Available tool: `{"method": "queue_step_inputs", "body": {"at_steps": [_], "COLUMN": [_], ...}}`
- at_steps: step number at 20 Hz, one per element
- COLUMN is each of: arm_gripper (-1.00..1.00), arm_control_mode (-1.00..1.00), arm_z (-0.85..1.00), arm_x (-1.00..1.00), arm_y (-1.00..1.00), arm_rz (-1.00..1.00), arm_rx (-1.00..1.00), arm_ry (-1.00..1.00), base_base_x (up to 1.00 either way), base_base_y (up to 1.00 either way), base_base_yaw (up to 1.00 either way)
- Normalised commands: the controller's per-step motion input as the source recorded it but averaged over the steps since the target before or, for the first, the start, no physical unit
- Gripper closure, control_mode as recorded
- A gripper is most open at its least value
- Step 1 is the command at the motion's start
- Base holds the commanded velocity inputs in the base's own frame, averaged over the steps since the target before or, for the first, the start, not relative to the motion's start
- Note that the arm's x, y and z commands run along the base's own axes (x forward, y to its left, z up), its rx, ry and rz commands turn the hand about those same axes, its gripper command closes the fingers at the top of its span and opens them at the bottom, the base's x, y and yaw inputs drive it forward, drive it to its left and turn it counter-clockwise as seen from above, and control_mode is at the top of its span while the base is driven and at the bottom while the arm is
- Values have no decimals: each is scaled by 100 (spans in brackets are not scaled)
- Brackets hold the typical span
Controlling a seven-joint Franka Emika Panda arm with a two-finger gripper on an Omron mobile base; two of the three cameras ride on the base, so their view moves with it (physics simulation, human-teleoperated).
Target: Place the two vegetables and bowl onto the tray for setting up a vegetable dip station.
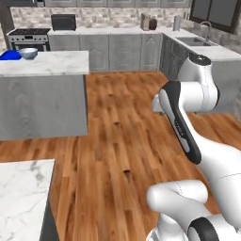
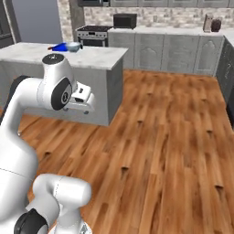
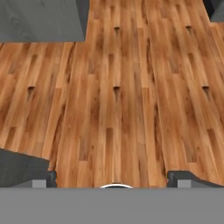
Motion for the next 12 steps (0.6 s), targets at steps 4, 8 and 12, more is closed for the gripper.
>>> {"method": "queue_step_inputs", "body": {"at_steps": [4, 8, 12], "arm_gripper": [-100, -100, -100], "arm_control_mode": [100, 100, 100], "arm_z": [0, 0, 0], "arm_x": [0, 0, 0], "arm_y": [0, 0, 0], "arm_rz": [0, 0, 0], "arm_rx": [0, 0, 0], "arm_ry": [0, 0, 0], "base_base_x": [82, 84, 86], "base_base_y": [-41, -39, -46], "base_base_yaw": [5, 5, 5]}}
